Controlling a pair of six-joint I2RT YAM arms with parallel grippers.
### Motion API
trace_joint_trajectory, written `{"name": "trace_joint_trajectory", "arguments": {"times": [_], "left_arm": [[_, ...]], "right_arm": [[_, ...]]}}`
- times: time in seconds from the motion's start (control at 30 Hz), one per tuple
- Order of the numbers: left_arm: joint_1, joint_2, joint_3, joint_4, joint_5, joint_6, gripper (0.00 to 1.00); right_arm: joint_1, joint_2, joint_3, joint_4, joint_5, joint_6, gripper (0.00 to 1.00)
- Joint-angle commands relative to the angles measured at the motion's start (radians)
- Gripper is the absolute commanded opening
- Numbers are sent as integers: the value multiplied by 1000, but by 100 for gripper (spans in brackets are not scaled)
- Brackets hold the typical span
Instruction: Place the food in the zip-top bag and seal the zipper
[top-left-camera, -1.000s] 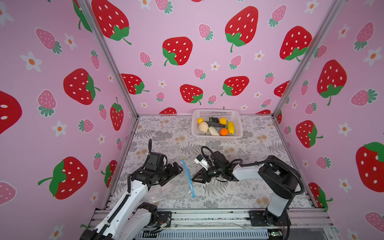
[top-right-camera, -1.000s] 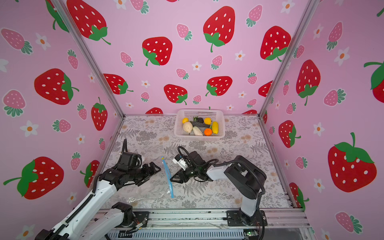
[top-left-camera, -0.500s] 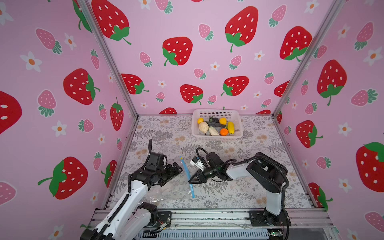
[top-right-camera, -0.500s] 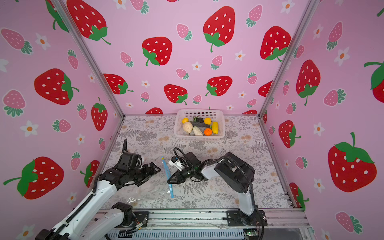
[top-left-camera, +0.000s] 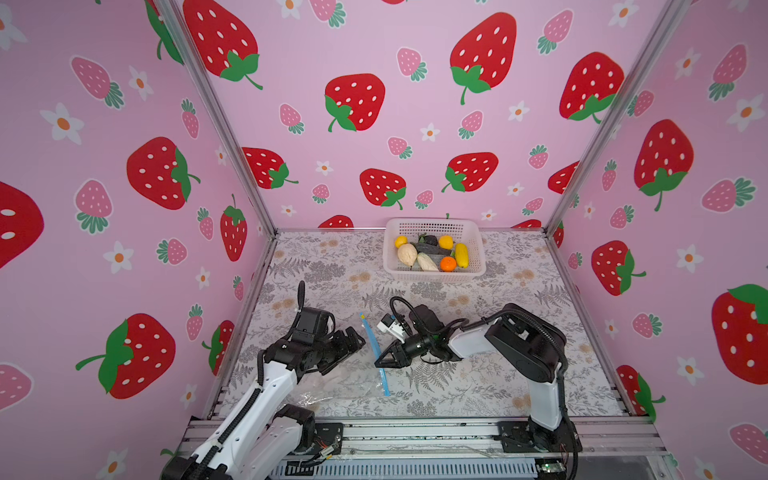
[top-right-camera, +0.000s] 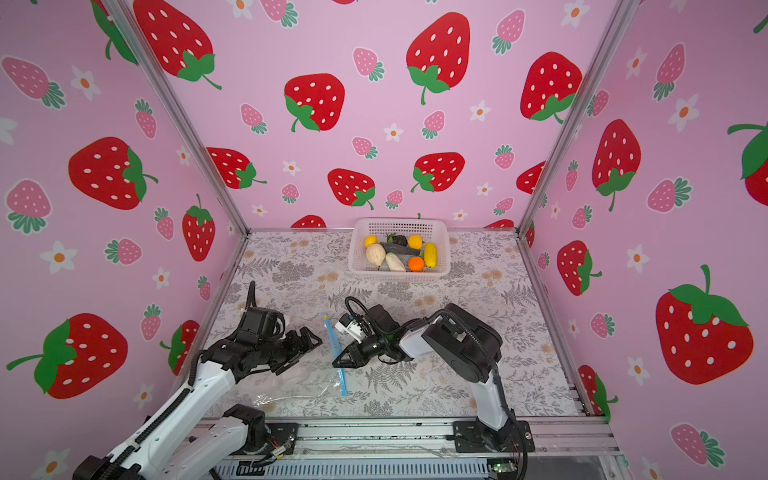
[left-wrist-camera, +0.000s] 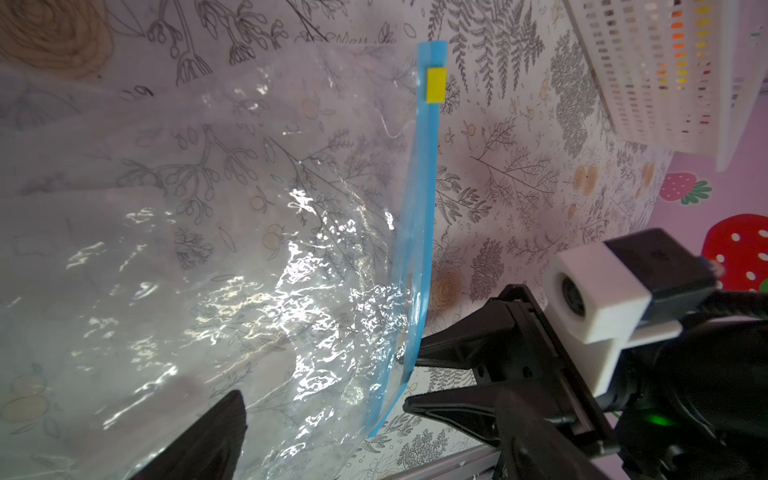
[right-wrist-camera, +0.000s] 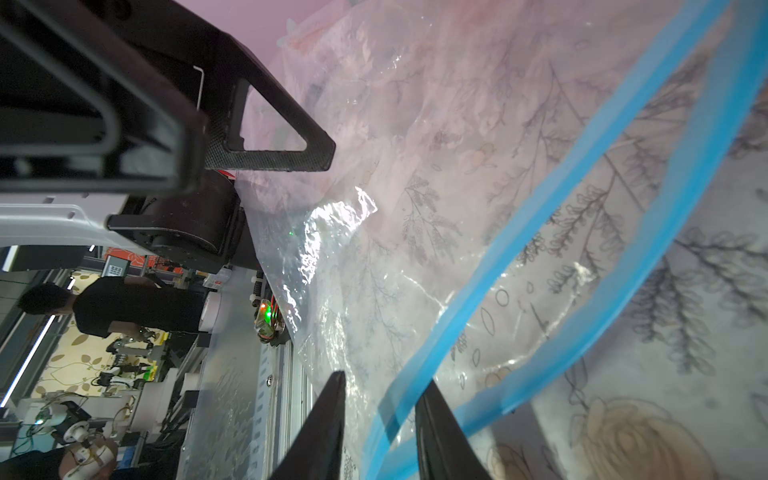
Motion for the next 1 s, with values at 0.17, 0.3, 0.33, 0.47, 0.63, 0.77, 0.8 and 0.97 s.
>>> {"name": "trace_joint_trajectory", "arguments": {"times": [0.17,0.3,0.33,0.47,0.63,0.77,0.8,0.97], "left_arm": [[2,-11,-9,13,-5,-21,96],[2,-5,-8,22,-5,-24,96],[1,-4,-6,24,-5,-24,95],[1,7,8,29,-2,-24,95],[1,16,42,28,-5,-15,95],[-2,38,96,29,-21,6,94],[-5,50,115,32,-25,14,94],[-43,143,210,60,-55,59,91]], "right_arm": [[8,6,4,73,-25,27,15],[7,-13,-9,76,-12,23,9],[5,-16,-12,77,-9,23,8],[-3,-42,-28,77,8,18,4],[-26,-102,-50,57,66,-17,3],[-49,-135,-58,60,104,-33,3],[-52,-139,-58,64,116,-35,3],[-59,-159,-65,98,194,-49,1]]}}
